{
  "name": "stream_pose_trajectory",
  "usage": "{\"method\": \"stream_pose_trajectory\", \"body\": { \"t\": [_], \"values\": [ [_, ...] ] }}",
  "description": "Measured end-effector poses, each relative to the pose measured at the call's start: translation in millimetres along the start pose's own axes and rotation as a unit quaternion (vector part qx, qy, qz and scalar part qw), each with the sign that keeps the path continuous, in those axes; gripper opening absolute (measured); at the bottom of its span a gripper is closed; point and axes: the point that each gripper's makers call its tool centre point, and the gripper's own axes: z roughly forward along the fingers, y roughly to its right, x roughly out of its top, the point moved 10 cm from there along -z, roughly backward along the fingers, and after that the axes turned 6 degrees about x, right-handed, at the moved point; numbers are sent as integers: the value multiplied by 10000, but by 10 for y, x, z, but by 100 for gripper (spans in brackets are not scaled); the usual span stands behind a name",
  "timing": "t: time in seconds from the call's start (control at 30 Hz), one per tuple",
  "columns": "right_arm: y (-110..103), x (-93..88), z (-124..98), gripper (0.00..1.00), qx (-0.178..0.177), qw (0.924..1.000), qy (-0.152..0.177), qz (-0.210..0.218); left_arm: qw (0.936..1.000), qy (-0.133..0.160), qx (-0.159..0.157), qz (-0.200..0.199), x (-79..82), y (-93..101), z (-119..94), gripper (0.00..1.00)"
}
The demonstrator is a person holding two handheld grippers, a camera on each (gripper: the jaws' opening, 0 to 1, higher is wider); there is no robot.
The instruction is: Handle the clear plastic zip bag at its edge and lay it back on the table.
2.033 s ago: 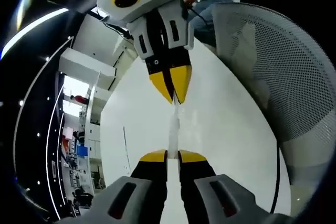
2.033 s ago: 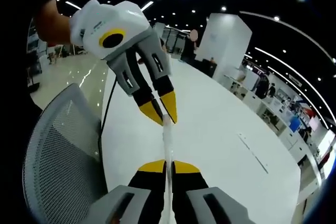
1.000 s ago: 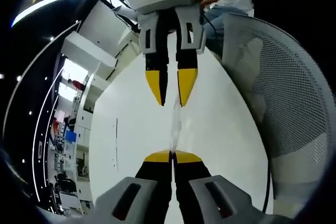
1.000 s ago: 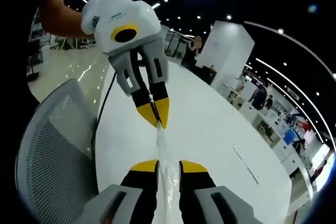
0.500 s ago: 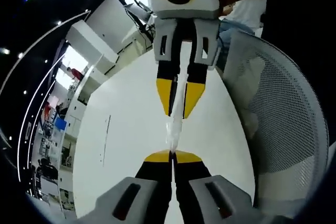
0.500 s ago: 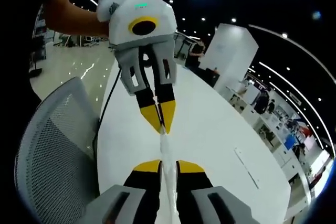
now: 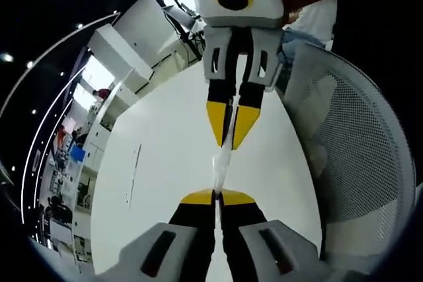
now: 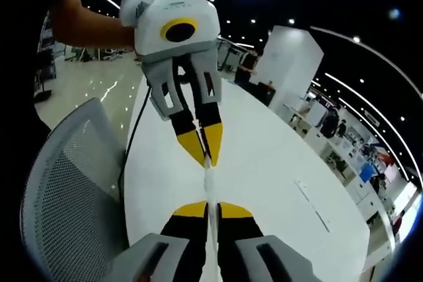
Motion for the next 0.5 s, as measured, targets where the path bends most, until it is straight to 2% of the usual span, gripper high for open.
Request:
{"method": "stream_pose_trajectory", "body": {
  "t": [0.1,0.5],
  "values": [
    [-1,8,1,0,-3,10000,54,65,9998,7,117,183,2,-11,-2,0],
    [11,-15,-9,0,87,9998,40,157,9990,121,170,401,12,-16,-12,5]
  ]
}}
